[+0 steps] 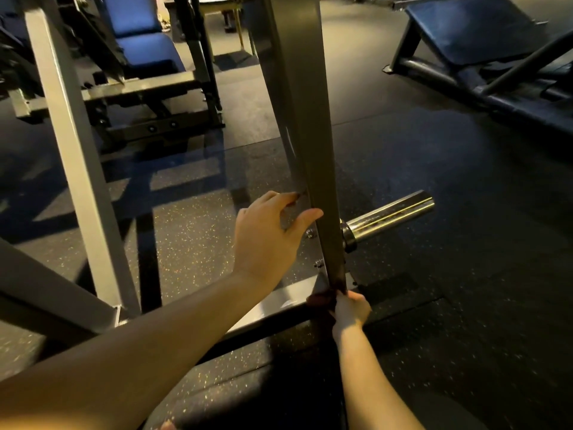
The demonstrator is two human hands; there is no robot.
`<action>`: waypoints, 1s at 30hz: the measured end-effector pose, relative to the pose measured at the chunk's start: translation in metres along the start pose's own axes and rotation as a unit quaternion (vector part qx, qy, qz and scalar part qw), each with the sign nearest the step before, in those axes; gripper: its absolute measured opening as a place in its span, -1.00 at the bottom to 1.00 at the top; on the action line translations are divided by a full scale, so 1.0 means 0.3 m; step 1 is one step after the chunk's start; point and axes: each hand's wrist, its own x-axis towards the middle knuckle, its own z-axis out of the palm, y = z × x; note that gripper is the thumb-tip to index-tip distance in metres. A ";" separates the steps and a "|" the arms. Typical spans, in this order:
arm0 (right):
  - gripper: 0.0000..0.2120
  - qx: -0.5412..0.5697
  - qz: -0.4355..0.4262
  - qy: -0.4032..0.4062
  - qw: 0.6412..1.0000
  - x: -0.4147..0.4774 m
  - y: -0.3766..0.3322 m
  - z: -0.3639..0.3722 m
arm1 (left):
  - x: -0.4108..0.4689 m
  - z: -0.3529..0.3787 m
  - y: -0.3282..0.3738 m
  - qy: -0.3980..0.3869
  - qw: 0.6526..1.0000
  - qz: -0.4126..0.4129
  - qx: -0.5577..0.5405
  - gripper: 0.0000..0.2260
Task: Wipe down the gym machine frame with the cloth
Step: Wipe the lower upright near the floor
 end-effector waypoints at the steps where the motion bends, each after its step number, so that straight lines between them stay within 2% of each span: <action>1: -0.88 0.019 0.030 -0.011 0.999 0.009 0.009 0.004 | 0.003 -0.005 0.005 -0.011 1.000 -0.008 0.005 -0.36; 5: -0.86 0.063 0.053 -0.018 0.996 -0.071 -0.047 -0.006 | 0.002 -0.041 0.009 -0.071 0.997 -0.035 -0.002 -0.38; 7: -0.85 0.073 0.041 -0.058 0.995 -0.145 -0.107 -0.026 | -0.011 -0.056 -0.015 -0.114 0.992 -0.057 -0.015 -0.45; 11: -0.83 -0.077 -0.065 -0.188 0.977 -0.266 -0.193 -0.069 | -0.049 -0.088 -0.058 -0.168 0.975 -0.144 -0.030 -0.66; 14: -0.79 -0.168 -0.117 -0.270 0.941 -0.323 -0.197 -0.109 | -0.077 -0.120 -0.072 -0.280 0.942 -0.184 -0.004 -0.62; 17: -0.77 -0.133 -0.101 -0.343 0.925 -0.368 -0.207 -0.136 | -0.102 -0.157 -0.051 -0.382 0.902 -0.202 -0.015 -0.51; 19: -0.75 -0.111 -0.091 -0.362 0.921 -0.406 -0.231 -0.145 | -0.113 -0.179 -0.035 -0.412 0.883 -0.217 -0.053 -0.59; 21: -0.76 -0.102 -0.088 -0.367 0.920 -0.434 -0.257 -0.147 | -0.129 -0.199 -0.030 -0.407 0.885 -0.215 -0.069 -0.74; 24: -0.81 -0.095 -0.083 -0.357 0.926 -0.482 -0.303 -0.132 | -0.138 -0.219 -0.030 -0.350 0.904 -0.227 -0.092 -0.93; 27: -0.76 -0.100 -0.112 -0.360 0.921 -0.510 -0.326 -0.119 | -0.134 -0.209 -0.033 -0.273 0.929 -0.235 -0.086 -0.86; 30: -0.67 -0.163 -0.185 -0.304 0.920 -0.478 -0.307 -0.110 | -0.137 -0.141 -0.081 -0.264 0.917 -0.279 -0.108 -0.76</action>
